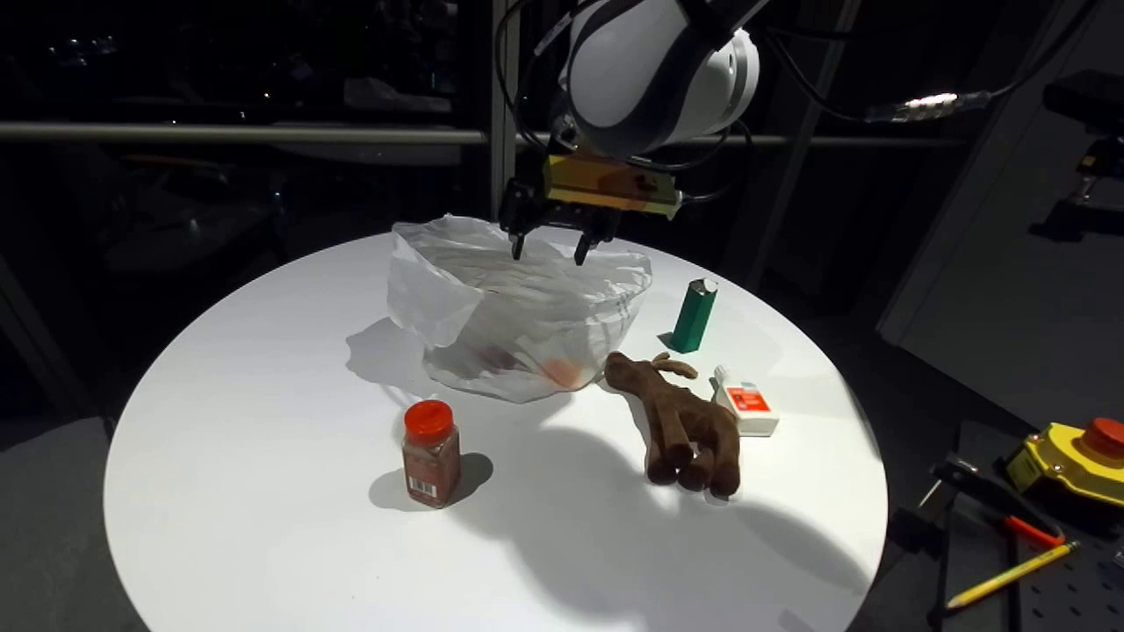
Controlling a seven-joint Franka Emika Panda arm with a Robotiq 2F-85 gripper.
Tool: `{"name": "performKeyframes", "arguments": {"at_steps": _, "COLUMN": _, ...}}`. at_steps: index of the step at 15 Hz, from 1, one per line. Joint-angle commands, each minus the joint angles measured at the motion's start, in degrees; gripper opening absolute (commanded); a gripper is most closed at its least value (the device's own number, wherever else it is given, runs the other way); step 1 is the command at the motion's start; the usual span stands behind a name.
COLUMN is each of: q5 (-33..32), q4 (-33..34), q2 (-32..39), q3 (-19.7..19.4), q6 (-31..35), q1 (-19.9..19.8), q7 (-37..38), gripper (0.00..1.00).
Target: Take everything out of the plastic bag
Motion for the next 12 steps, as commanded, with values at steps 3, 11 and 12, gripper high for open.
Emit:
{"name": "performKeyframes", "arguments": {"at_steps": 3, "q5": 0.3, "q4": 5.1, "q2": 3.8, "q3": 0.4, "q6": -3.1, "q1": -0.4, "q7": 0.0, "gripper": 0.45}}
{"name": "performKeyframes", "arguments": {"at_steps": 11, "q5": 0.2, "q4": 5.5, "q2": 6.5, "q3": 2.4, "q6": -2.0, "q1": -0.2, "q7": -1.9, "gripper": 0.02}}
{"name": "performKeyframes", "arguments": {"at_steps": 12, "q5": 0.6, "q4": 4.9, "q2": 6.8, "q3": 3.1, "q6": -1.5, "q1": -0.6, "q7": -2.6, "gripper": 0.00}}
